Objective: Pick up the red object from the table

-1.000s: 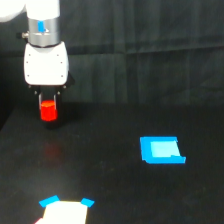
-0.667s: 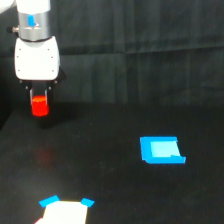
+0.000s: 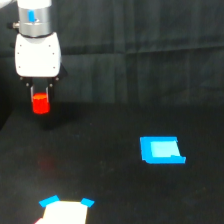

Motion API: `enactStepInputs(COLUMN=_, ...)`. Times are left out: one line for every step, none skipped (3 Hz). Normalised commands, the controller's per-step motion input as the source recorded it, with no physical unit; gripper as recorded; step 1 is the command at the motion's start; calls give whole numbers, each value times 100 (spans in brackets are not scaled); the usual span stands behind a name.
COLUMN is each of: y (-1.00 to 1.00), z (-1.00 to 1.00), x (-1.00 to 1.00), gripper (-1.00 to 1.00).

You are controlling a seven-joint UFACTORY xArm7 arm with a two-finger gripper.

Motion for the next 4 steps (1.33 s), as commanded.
enactStepInputs(y=-30, z=97, x=-4, gripper=-92)
enactStepInputs(y=-23, z=100, x=0, gripper=-98)
enactStepInputs(y=-34, z=43, x=-31, gripper=-100)
enactStepInputs(y=-22, z=-17, x=-18, gripper=-100)
